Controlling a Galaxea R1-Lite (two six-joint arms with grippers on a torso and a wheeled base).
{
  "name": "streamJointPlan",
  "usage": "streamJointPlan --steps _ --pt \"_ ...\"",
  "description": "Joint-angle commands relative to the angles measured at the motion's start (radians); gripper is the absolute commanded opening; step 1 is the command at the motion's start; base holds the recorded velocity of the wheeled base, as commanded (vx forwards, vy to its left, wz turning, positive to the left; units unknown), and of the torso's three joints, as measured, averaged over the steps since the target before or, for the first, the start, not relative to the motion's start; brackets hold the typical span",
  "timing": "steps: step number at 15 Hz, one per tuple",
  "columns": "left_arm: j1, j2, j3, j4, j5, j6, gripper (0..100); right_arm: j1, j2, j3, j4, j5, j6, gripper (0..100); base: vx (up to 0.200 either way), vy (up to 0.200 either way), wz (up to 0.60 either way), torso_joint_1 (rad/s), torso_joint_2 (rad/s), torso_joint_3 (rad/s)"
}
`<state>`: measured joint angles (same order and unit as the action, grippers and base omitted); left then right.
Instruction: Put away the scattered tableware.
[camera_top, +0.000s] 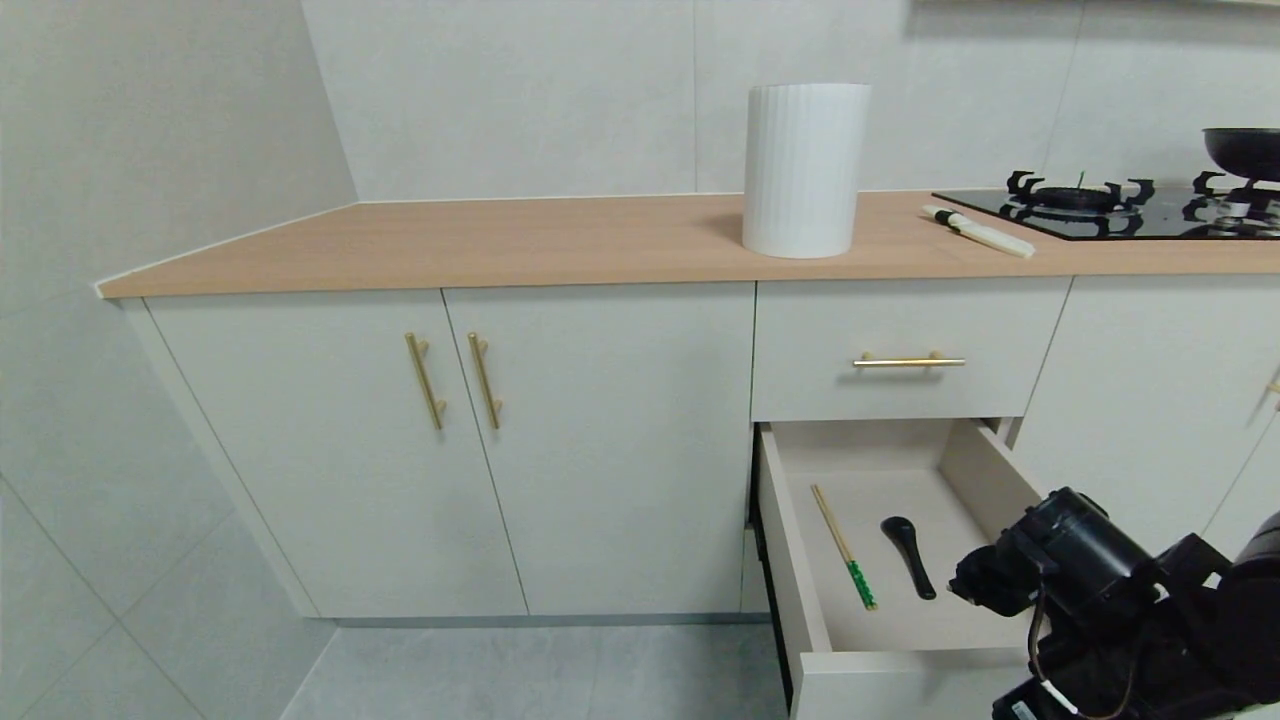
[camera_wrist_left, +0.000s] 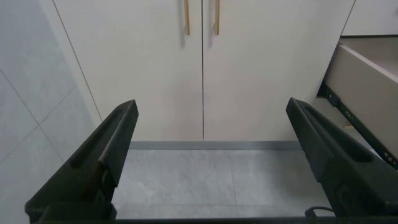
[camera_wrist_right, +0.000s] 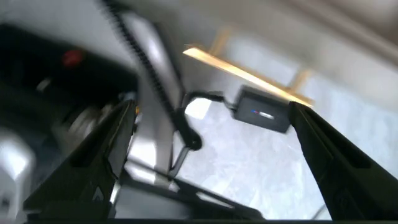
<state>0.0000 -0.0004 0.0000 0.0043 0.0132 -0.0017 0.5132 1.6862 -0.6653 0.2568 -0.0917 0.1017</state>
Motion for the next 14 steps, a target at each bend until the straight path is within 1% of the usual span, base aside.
streamJointPlan --steps 1,2,3,7,9,11,14 --pt "0.000 0.000 0.000 0.000 0.001 0.000 100 -0.005 0.061 -0.019 0.001 -0.016 0.036 100 0.000 0.000 0.00 0.000 0.00 0.000" --pt "0.000 0.000 0.000 0.000 0.001 0.000 100 -0.005 0.079 -0.036 0.001 -0.025 0.070 100 0.000 0.000 0.00 0.000 0.00 0.000" --pt "0.000 0.000 0.000 0.000 0.001 0.000 100 -0.032 0.098 -0.054 0.001 -0.037 0.090 100 0.000 0.000 0.00 0.000 0.00 0.000" --pt "0.000 0.000 0.000 0.000 0.001 0.000 100 -0.128 0.139 -0.108 -0.005 -0.063 0.108 100 0.000 0.000 0.00 0.000 0.00 0.000" --pt "0.000 0.000 0.000 0.000 -0.001 0.000 100 -0.150 0.159 -0.134 -0.005 -0.074 0.153 100 0.000 0.000 0.00 0.000 0.00 0.000" --pt "0.000 0.000 0.000 0.000 0.001 -0.001 100 -0.179 0.184 -0.154 -0.008 -0.089 0.158 100 0.000 0.000 0.00 0.000 0.00 0.000" --pt "0.000 0.000 0.000 0.000 0.001 0.000 100 -0.234 0.219 -0.149 -0.137 -0.095 0.158 100 0.000 0.000 0.00 0.000 0.00 0.000"
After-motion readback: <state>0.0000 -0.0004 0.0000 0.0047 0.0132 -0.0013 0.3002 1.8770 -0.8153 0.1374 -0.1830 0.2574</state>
